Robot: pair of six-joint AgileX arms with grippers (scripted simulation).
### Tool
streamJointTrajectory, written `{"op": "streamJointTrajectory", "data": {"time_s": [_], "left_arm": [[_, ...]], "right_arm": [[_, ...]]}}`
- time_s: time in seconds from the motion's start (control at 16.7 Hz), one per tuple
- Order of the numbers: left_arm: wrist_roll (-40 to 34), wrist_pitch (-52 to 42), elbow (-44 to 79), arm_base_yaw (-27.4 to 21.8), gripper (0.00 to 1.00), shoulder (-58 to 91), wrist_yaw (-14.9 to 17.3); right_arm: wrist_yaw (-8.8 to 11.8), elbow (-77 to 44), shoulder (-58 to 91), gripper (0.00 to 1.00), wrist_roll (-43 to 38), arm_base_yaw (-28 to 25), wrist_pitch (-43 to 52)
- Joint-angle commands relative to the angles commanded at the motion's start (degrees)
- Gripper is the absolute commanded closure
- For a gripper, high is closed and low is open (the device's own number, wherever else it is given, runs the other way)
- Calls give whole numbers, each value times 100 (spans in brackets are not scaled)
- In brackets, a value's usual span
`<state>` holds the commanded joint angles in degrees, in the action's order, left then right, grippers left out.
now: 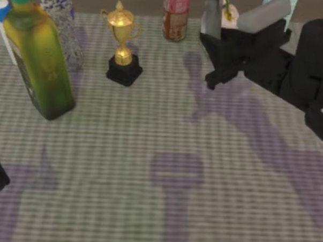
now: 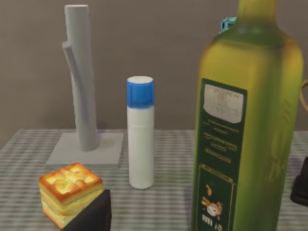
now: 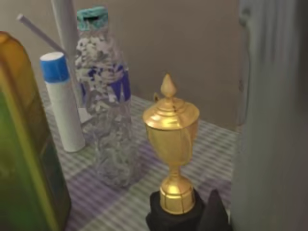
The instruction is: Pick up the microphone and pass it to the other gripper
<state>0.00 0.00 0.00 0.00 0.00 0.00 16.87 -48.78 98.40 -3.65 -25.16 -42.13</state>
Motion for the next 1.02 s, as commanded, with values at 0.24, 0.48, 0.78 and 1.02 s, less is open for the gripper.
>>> {"op": "streamJointTrajectory", "data": {"time_s": [0.24, 0.48, 0.78, 1.02], "left_arm": [[0, 0, 0, 0, 0, 0, 0], [0, 0, 0, 0, 0, 0, 0], [0, 0, 0, 0, 0, 0, 0], [0, 0, 0, 0, 0, 0, 0]], "right_arm": [[209, 201, -340, 100, 264, 17, -630], [204, 176, -326, 100, 252, 10, -626], [-275, 407, -386, 100, 217, -472, -941], [-796, 663, -490, 100, 160, -1039, -1301]]}}
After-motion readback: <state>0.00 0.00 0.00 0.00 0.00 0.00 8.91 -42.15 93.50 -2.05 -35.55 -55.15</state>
